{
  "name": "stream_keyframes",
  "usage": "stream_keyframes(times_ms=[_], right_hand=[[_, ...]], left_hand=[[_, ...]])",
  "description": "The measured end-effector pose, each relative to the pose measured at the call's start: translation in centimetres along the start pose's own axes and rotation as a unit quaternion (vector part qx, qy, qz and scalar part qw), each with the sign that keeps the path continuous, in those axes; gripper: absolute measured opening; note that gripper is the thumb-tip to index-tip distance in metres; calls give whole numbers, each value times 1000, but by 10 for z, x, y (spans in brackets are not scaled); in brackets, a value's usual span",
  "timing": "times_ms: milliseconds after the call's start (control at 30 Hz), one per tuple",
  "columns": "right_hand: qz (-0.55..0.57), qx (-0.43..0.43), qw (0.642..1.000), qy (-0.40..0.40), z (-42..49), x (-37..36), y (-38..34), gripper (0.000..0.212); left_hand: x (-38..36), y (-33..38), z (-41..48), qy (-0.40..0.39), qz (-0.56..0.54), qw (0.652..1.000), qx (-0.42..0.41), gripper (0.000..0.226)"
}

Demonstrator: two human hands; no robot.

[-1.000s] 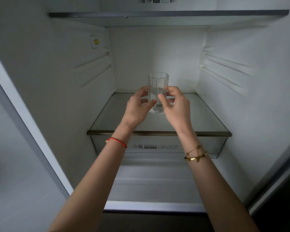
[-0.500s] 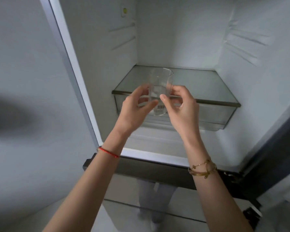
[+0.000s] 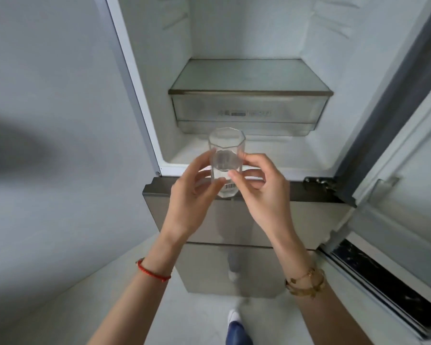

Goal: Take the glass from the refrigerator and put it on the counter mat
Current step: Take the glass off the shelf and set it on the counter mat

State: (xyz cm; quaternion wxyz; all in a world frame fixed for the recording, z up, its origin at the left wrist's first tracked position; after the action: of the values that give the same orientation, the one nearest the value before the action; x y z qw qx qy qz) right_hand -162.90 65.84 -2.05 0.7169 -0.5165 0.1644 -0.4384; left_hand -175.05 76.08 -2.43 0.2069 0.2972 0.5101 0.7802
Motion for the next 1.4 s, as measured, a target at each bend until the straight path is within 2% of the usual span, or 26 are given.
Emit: stream_keyframes(times_ms=[300, 433, 667, 867, 1133, 1400], right_hand=[[-1, -13, 1000, -21, -94, -3, -2, 34], [26, -29, 998, -56, -122, -7, -7, 32], [55, -21, 988, -145, -160, -12, -11, 33], [93, -9, 963, -254, -201, -21, -23, 32], [158, 23, 894, -419, -275, -60, -58, 31], [219, 60, 781, -582, -373, -118, -116, 34]], left_hand=[[12, -8, -99, 15, -12, 999, 42, 46], [18, -8, -134, 40, -10, 998, 55, 44], [22, -4, -200, 133, -1, 987, 86, 46], [23, 11, -272, 228, 19, 967, 111, 48], [38, 36, -388, 390, 65, 905, 156, 52], [65, 68, -509, 555, 114, 802, 189, 54]])
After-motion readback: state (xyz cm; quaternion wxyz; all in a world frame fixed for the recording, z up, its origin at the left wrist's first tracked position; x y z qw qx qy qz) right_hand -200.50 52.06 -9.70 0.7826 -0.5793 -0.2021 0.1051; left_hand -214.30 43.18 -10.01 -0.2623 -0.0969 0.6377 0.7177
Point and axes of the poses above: each hand's wrist, its own z-axis towards the middle knuckle, its own x-axis out of the back of the hand, y = z × x, the point moved 6 cm from there along z, towards the middle knuckle, and after that the axes turned 3 degrees about -y, right-handed, at the moved point
